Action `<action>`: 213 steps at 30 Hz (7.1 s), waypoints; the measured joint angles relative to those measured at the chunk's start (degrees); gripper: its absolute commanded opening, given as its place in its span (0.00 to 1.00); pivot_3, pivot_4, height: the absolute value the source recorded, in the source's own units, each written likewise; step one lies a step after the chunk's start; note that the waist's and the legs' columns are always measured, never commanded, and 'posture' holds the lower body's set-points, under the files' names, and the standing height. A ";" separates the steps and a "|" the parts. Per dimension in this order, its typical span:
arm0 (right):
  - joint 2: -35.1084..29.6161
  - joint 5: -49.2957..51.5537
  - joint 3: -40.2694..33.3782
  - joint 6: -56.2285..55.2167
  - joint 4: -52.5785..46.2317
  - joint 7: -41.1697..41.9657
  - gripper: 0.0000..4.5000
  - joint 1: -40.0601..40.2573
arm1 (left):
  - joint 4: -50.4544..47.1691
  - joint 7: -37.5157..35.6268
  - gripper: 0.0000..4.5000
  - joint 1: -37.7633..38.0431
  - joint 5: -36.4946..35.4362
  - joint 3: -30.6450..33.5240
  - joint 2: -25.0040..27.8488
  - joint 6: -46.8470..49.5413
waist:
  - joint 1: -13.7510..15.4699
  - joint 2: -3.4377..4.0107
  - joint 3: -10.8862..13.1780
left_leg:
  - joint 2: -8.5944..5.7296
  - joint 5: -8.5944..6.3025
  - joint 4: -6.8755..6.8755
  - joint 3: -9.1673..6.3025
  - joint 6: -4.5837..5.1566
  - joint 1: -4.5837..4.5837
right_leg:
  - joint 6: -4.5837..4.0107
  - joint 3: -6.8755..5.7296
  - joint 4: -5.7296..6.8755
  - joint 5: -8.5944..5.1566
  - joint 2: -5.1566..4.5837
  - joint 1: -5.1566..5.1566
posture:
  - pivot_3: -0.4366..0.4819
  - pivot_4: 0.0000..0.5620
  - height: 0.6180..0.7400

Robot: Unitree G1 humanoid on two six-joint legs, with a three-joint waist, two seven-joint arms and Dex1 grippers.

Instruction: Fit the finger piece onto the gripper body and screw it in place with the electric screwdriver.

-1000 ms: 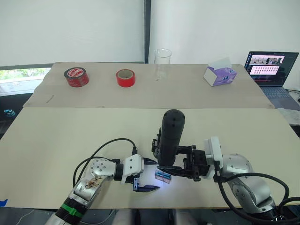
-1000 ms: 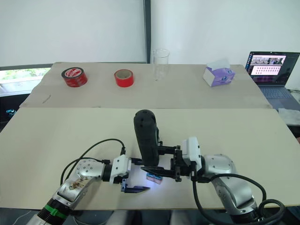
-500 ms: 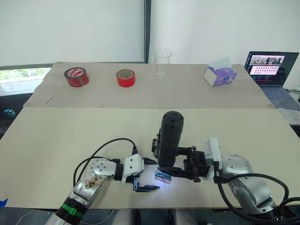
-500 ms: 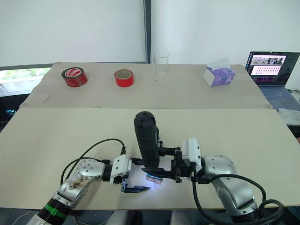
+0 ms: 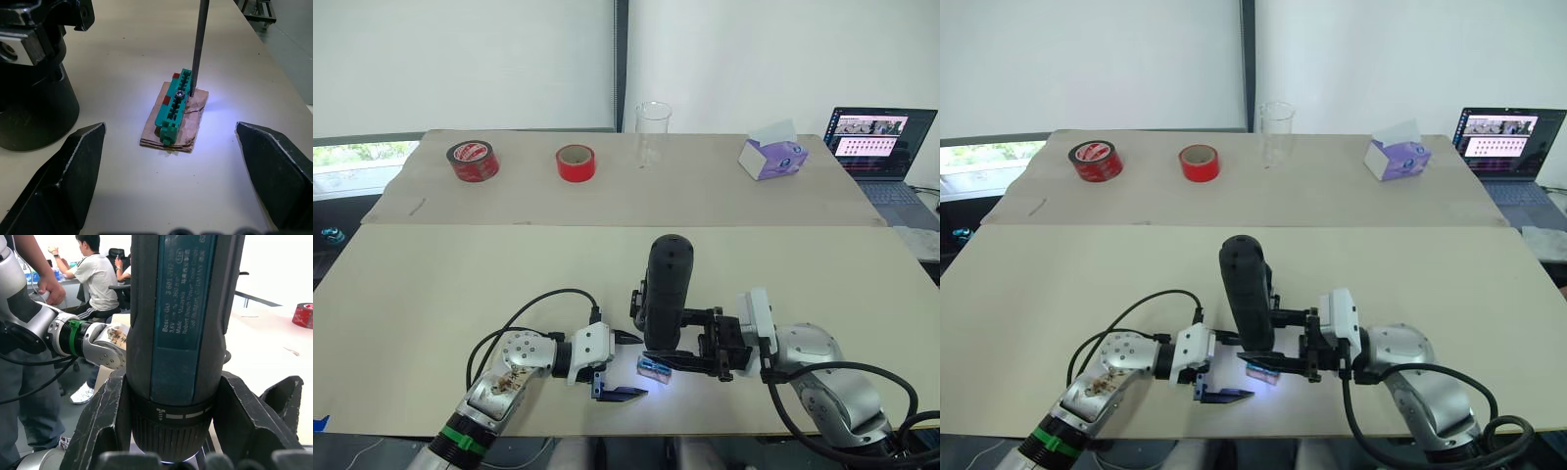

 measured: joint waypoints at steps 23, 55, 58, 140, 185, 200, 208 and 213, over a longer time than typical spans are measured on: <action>1.89 2.62 -1.87 2.37 -1.18 -1.77 0.43 -2.05 | -1.65 0.67 1.00 -0.01 0.01 -0.54 0.03 2.47 | -0.16 0.00 0.00 | 0.00 0.00 0.00 0.00 0.00 -0.01 | 0.06 0.00 0.01 0.03 0.01 -0.02 | 0.48 0.27 1.00; 3.09 0.14 -1.36 2.18 0.14 -0.06 0.43 -1.78 | -2.39 0.98 1.00 0.41 0.01 -0.81 0.15 2.91 | -0.26 0.00 0.00 | 0.01 0.00 0.00 0.00 0.00 -0.01 | 0.06 0.00 0.01 0.03 0.02 -0.02 | 0.48 0.27 1.00; 3.09 0.12 -1.36 2.18 0.13 -0.05 0.43 -1.78 | -2.36 0.98 1.00 0.52 0.01 -0.81 0.15 2.65 | -0.26 0.00 0.00 | 0.01 0.00 0.00 0.00 0.00 -0.01 | 0.06 0.00 0.01 0.03 0.02 -0.02 | 0.48 0.27 1.00; 2.84 0.80 -1.74 2.39 1.17 0.75 0.43 -3.75 | 5.40 -1.66 1.00 -0.14 -1.93 0.33 0.26 -7.56 | -0.27 0.06 -0.04 | 0.06 0.01 -0.02 0.00 -0.02 0.08 | 0.04 0.01 0.04 0.03 0.04 0.01 | 0.48 0.27 1.00; 3.15 0.14 -1.11 2.39 1.18 1.05 0.43 -2.84 | 5.87 -1.68 1.00 -0.42 -1.93 0.31 0.26 -7.92 | -0.29 0.10 -0.06 | 0.06 0.01 -0.03 0.00 -0.02 0.09 | 0.00 0.00 0.04 0.01 0.04 0.01 | 0.48 0.27 1.00; 3.14 -0.43 -1.12 2.35 1.33 1.17 0.43 -2.83 | 5.39 -1.64 1.00 -0.42 -1.93 0.31 0.26 -7.67 | -0.29 0.10 -0.06 | 0.07 0.01 -0.03 0.00 -0.02 0.08 | -0.01 0.01 0.04 0.00 0.04 0.01 | 0.48 0.27 1.00; 3.14 -1.24 -1.10 1.19 1.33 1.82 0.43 -2.44 | 4.70 -1.48 1.00 -0.41 -1.93 0.32 0.35 -6.25 | -0.30 0.10 -0.06 | 0.06 0.01 -0.03 0.00 -0.02 0.08 | -0.01 0.00 0.03 0.00 0.04 0.01 | 0.48 0.27 1.00; 3.14 -1.86 -0.72 -0.22 1.33 2.20 0.43 -1.84 | 4.70 -1.47 1.00 -0.41 -1.93 0.32 0.36 -6.21 | -0.30 0.10 -0.06 | 0.06 0.01 -0.03 0.00 -0.02 0.09 | -0.01 0.00 0.03 0.00 0.04 0.01 | 0.48 0.27 1.00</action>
